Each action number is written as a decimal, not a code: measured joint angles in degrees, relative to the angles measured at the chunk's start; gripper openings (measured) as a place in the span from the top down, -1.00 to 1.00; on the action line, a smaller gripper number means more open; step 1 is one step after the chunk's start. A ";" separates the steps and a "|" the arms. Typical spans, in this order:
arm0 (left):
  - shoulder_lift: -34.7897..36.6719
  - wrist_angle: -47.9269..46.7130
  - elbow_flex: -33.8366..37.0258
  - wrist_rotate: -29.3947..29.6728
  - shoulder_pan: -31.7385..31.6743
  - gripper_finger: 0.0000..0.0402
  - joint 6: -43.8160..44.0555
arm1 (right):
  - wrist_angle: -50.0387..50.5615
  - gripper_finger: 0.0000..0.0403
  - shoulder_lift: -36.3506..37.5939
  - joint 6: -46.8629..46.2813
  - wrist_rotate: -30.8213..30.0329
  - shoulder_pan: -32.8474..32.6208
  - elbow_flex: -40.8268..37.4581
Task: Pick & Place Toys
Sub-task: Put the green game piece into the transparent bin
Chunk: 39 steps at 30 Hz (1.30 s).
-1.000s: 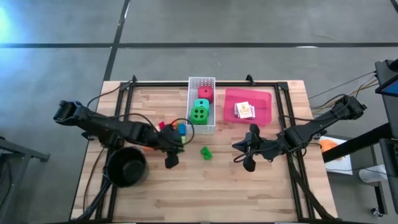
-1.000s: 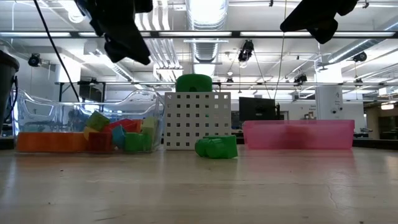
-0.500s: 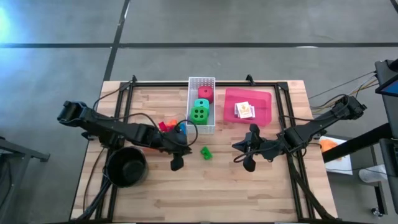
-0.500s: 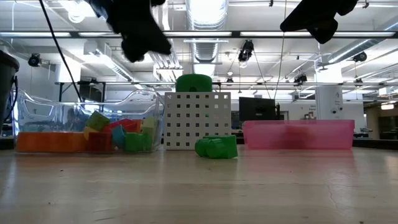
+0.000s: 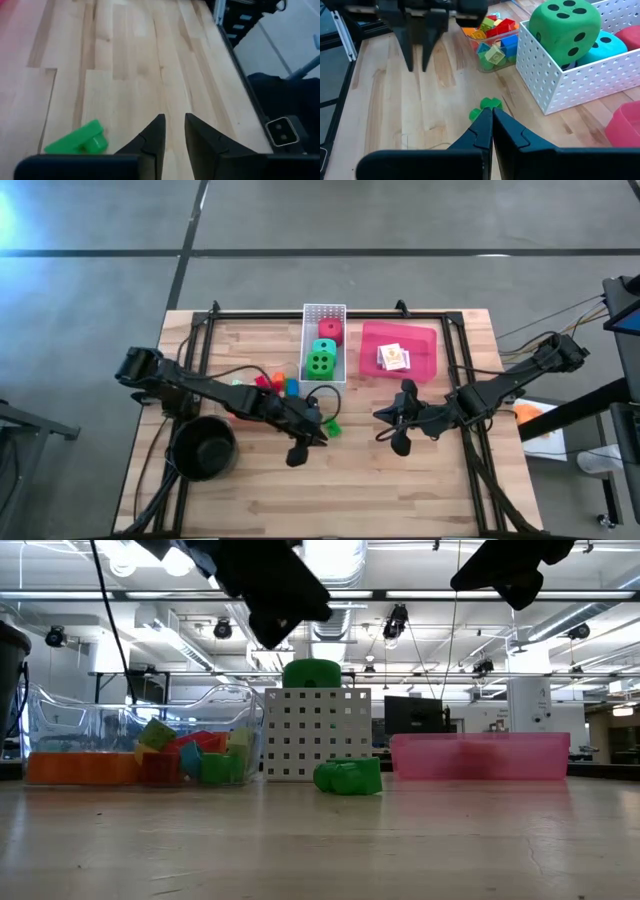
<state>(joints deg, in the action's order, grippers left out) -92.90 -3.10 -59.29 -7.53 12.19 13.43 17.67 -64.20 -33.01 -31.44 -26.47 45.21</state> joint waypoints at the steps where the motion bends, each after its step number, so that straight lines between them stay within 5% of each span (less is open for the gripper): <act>1: -0.75 -0.39 -0.54 0.00 -0.15 0.61 -0.04 | 0.02 0.96 0.00 0.00 -0.02 0.01 0.00; 20: -7.25 6.05 -2.36 0.28 -0.56 -0.34 -1.44 | 0.02 0.96 0.00 0.00 0.00 0.01 0.00; 39: -19.42 -6.58 -11.46 1.45 -2.39 -0.44 -14.23 | -0.08 0.96 0.00 0.00 0.04 0.01 0.00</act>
<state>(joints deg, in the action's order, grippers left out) -112.32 -9.68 -70.75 -6.08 9.80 -0.80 17.58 -64.20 -33.01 -31.40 -26.47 45.21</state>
